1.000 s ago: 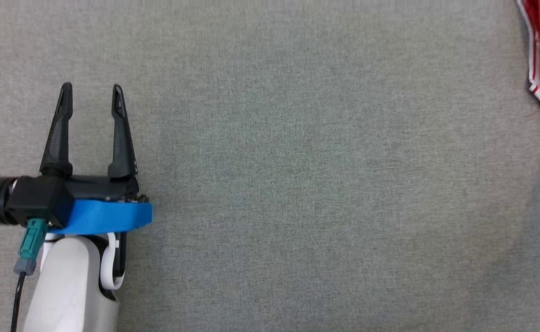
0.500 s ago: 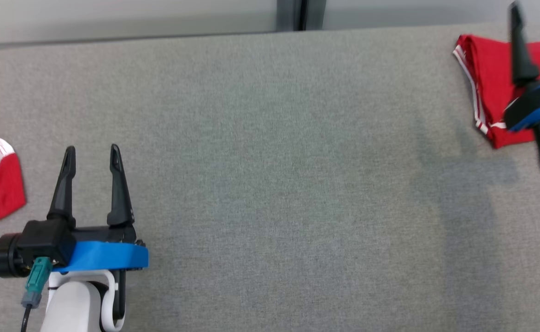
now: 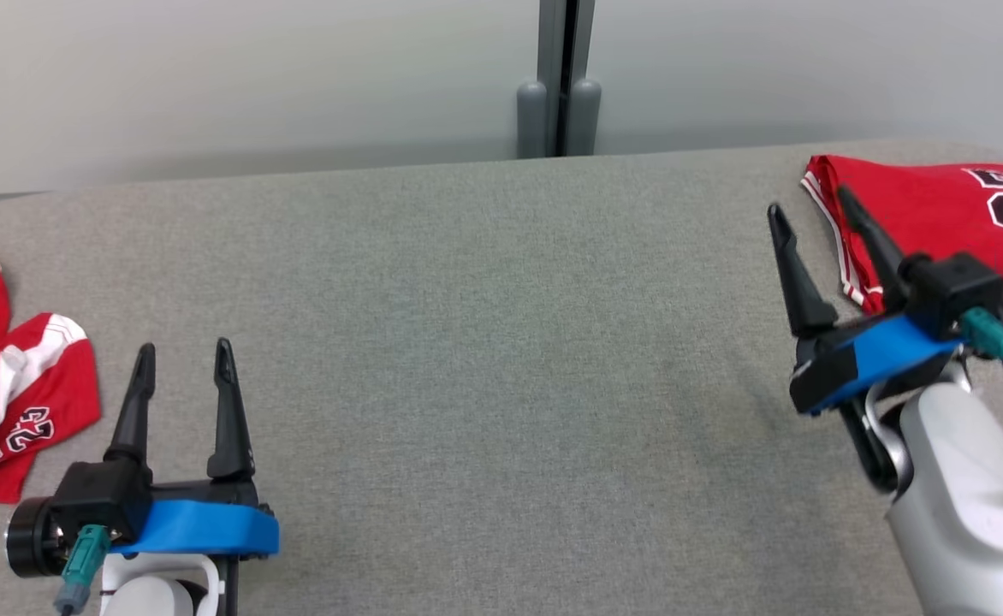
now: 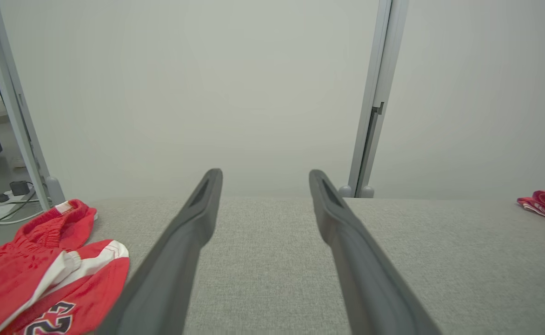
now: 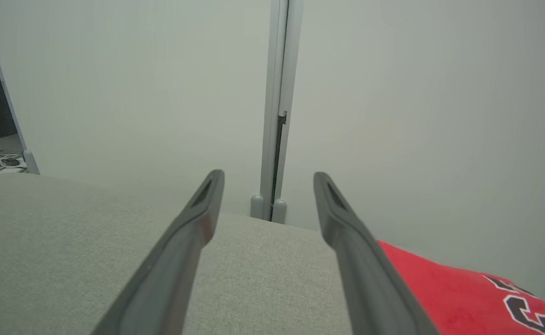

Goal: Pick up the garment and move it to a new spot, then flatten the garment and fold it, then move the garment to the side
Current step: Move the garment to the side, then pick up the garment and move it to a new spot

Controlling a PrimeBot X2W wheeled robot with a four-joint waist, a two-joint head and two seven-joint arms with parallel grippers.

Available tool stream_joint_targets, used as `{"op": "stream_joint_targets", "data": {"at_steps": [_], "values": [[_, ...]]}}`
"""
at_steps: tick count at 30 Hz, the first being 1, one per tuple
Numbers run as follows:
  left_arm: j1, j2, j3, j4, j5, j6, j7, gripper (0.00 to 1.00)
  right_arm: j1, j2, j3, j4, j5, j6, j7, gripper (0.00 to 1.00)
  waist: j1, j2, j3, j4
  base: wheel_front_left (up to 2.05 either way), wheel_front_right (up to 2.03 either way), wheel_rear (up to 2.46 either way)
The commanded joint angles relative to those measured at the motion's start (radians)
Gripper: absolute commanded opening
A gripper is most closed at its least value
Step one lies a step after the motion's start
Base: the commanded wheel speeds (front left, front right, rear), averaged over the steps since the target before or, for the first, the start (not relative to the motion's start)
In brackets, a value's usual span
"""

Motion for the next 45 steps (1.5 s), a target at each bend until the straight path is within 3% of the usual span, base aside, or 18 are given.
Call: {"op": "stream_joint_targets", "data": {"at_steps": [1,26,45], "values": [[0.009,-0.002,-0.003,0.005,-0.001,-0.002,-0.004,1.00,0.037,0.006,-0.006,-0.014,0.006,0.000,-0.005,1.00,0.0003,0.0000,-0.011,0.002,0.00,0.00,0.00],[0.083,0.005,-0.025,0.030,-0.020,0.004,0.010,1.00,0.482,0.166,-0.195,-0.382,-0.060,0.000,0.101,1.00,0.0003,0.0000,-0.083,0.047,0.00,0.00,0.00],[0.083,0.014,-0.046,0.039,-0.030,0.015,0.025,1.00,0.558,0.181,-0.222,-0.437,-0.051,0.000,0.152,1.00,0.0003,0.0000,-0.089,0.062,0.00,0.00,0.00]]}}
